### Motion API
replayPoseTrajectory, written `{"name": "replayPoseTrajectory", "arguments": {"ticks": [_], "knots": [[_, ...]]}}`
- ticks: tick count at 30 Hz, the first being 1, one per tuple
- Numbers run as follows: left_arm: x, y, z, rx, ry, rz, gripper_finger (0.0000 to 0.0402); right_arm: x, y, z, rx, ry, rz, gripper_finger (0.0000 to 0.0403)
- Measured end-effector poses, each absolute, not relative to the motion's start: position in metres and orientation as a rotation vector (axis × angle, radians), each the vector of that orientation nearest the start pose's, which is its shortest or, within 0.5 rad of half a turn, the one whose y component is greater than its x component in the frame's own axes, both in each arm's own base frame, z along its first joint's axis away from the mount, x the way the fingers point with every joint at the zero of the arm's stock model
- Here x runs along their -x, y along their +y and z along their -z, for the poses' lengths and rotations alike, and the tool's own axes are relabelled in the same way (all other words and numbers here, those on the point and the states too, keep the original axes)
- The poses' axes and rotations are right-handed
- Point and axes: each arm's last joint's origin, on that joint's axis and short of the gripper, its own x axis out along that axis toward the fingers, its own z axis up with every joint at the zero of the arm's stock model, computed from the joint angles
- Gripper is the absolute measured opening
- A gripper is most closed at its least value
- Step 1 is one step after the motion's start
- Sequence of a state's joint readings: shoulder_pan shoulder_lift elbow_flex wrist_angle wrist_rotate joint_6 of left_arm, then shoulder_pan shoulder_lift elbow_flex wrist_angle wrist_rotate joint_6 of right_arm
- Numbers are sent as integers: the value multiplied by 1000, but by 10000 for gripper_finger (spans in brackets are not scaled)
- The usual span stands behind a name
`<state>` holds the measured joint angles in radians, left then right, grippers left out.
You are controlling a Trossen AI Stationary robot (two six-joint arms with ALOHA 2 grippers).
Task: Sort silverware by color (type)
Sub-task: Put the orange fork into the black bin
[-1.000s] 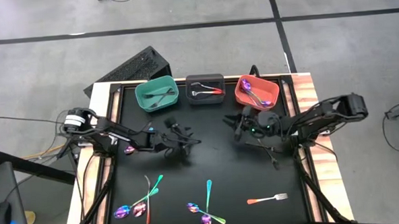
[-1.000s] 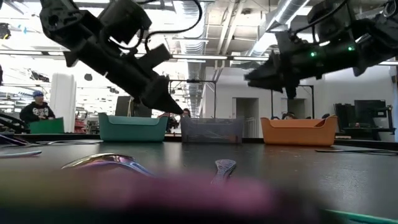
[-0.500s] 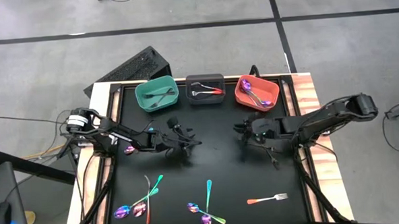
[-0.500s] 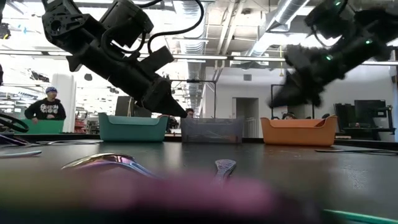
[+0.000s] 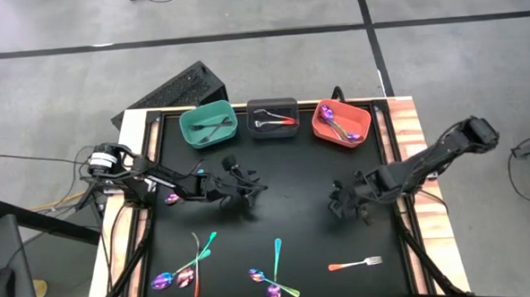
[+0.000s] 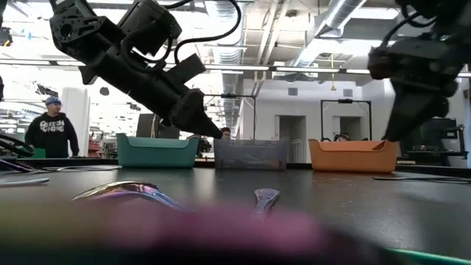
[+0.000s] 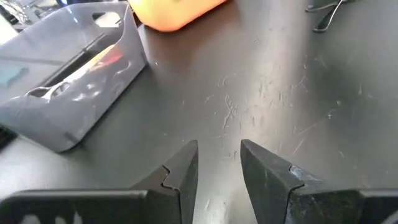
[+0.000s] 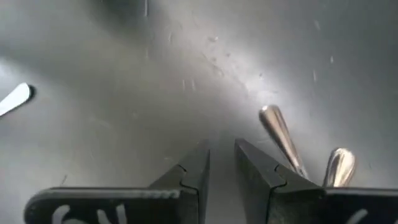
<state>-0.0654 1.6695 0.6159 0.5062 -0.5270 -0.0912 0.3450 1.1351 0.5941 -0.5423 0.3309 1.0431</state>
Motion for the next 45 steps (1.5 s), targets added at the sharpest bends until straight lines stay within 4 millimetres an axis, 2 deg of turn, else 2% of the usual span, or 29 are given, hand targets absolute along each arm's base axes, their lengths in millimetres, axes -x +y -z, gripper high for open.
{"name": "replayPoseTrajectory", "arguments": {"ticks": [4, 8, 11, 19, 22, 25, 29, 33, 38, 41, 45], "knots": [[-303, -2, -141, -88, 436, -478, 110, -186, 63, -182, -557, 834, 560, 92], [-306, 3, -150, -79, 349, -493, 110, -195, 64, -178, -528, 743, 618, 92], [-307, 7, -152, -75, 323, -507, 110, -201, 67, -175, -502, 744, 580, 92], [-307, 12, -151, -149, 357, -499, 110, -195, 77, -177, -515, 793, 492, 92], [-307, 10, -167, -109, 269, -412, 110, -187, 76, -177, -435, 851, 490, 92], [-303, 8, -188, -150, 197, -351, 110, -181, 65, -178, -388, 873, 575, 92], [-291, 10, -211, -196, 171, -407, 110, -186, 49, -180, -432, 813, 666, 92], [-281, 10, -224, -198, 179, -411, 110, -194, 41, -183, -447, 780, 653, 92], [-281, 10, -218, -129, 209, -400, 110, -205, 43, -190, -431, 695, 561, 92], [-285, 7, -199, -82, 265, -334, 110, -208, 45, -192, -398, 705, 481, 92], [-292, 1, -177, -27, 331, -314, 110, -206, 42, -202, -391, 787, 462, 92]]}}
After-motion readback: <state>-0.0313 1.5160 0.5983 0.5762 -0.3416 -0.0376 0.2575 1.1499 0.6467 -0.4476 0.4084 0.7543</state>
